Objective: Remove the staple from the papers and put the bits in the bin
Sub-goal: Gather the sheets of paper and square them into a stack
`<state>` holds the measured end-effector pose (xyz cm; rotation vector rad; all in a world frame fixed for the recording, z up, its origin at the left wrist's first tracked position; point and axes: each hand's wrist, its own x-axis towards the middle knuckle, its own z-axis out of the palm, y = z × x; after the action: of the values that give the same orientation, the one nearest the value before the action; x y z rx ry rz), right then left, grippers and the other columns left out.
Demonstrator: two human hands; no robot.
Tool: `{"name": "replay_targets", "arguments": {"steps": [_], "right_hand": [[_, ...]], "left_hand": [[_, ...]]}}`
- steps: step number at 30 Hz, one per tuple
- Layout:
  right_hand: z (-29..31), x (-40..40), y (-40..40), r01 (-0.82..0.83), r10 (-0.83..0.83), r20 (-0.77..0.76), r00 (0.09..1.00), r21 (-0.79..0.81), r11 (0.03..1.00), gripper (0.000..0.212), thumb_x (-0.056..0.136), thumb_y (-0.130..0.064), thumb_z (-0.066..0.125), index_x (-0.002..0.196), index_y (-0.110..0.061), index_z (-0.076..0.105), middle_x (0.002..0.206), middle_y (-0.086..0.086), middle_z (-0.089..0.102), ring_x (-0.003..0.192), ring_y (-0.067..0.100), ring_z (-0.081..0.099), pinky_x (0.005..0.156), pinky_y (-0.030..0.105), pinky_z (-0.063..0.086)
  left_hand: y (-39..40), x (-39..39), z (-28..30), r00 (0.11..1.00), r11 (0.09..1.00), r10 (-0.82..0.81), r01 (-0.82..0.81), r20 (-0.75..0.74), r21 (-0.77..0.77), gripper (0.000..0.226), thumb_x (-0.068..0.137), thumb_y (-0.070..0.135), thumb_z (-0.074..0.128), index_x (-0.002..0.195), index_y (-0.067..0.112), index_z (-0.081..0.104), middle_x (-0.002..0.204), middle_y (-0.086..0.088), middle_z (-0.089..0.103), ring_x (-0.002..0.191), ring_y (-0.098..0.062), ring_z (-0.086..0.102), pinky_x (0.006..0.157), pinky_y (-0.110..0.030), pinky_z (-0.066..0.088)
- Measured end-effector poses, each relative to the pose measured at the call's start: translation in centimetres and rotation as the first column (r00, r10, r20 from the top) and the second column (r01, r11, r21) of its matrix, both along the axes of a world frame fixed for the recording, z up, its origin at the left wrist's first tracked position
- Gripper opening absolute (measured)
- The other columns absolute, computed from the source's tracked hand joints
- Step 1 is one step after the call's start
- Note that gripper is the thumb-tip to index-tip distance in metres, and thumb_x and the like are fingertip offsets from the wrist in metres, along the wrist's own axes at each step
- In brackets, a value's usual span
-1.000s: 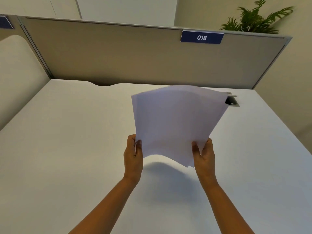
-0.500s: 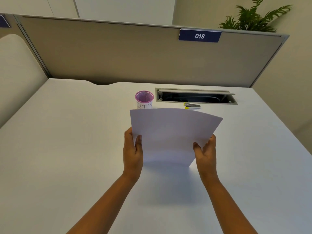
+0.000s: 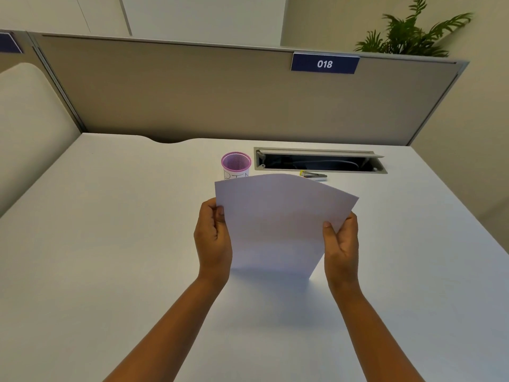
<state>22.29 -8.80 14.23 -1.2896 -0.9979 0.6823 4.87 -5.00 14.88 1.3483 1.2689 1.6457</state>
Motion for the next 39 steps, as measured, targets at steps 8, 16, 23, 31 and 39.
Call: {"name": "replay_targets", "arguments": {"steps": [8,16,23,31,39], "right_hand": [[-0.4,0.0,-0.2,0.017,-0.017,0.000,1.000,-0.041,0.999,0.040,0.096,-0.007,0.037,0.136,-0.009,0.031,0.120,0.000,0.049,0.102,0.004,0.054,0.072,0.002,0.048],[2.1,0.4,0.6,0.090,-0.088,0.093,0.992,-0.017,0.996,0.021,0.095,-0.016,0.043,0.115,-0.021,0.046,0.103,-0.010,0.057,0.089,0.003,0.058,0.069,0.001,0.048],[3.9,2.9,1.0,0.079,-0.058,0.117,0.991,-0.185,0.979,0.026,0.092,-0.028,0.050,0.116,-0.018,0.057,0.105,-0.001,0.063,0.090,0.018,0.062,0.078,0.028,0.053],[-2.5,4.1,1.9,0.031,-0.021,0.026,0.999,-0.438,0.898,0.016,0.091,-0.016,0.056,0.103,-0.012,0.065,0.096,0.010,0.069,0.081,0.023,0.065,0.077,0.036,0.054],[-8.6,4.9,2.0,0.031,0.007,0.061,0.998,-0.600,0.799,0.011,0.091,-0.020,0.056,0.093,-0.012,0.065,0.093,0.008,0.070,0.078,0.021,0.064,0.073,0.032,0.052]], "left_hand": [[0.1,-0.2,-0.5,1.000,1.000,0.000,0.001,0.014,-0.027,0.013,0.096,0.009,0.036,0.101,0.008,0.049,0.092,-0.001,0.057,0.077,0.006,0.060,0.062,-0.006,0.048],[1.1,-0.3,1.1,0.998,0.999,0.051,-0.051,-0.024,-0.009,0.015,0.096,0.014,0.040,0.100,0.007,0.054,0.089,-0.003,0.060,0.073,0.002,0.061,0.061,-0.008,0.050],[2.4,-0.8,3.1,1.000,0.986,-0.020,0.018,-0.012,-0.167,0.015,0.095,0.019,0.045,0.095,0.016,0.061,0.083,0.007,0.063,0.070,-0.009,0.061,0.056,-0.009,0.051],[3.4,-0.3,-3.7,0.997,0.829,-0.071,0.062,0.005,-0.556,0.020,0.094,0.008,0.045,0.098,0.008,0.065,0.096,-0.008,0.064,0.084,-0.024,0.059,0.075,-0.034,0.049],[3.5,0.1,-10.1,0.989,0.741,-0.127,0.043,-0.076,-0.670,0.021,0.092,0.006,0.044,0.089,0.002,0.065,0.084,-0.010,0.062,0.075,-0.024,0.054,0.059,-0.026,0.041]]}}
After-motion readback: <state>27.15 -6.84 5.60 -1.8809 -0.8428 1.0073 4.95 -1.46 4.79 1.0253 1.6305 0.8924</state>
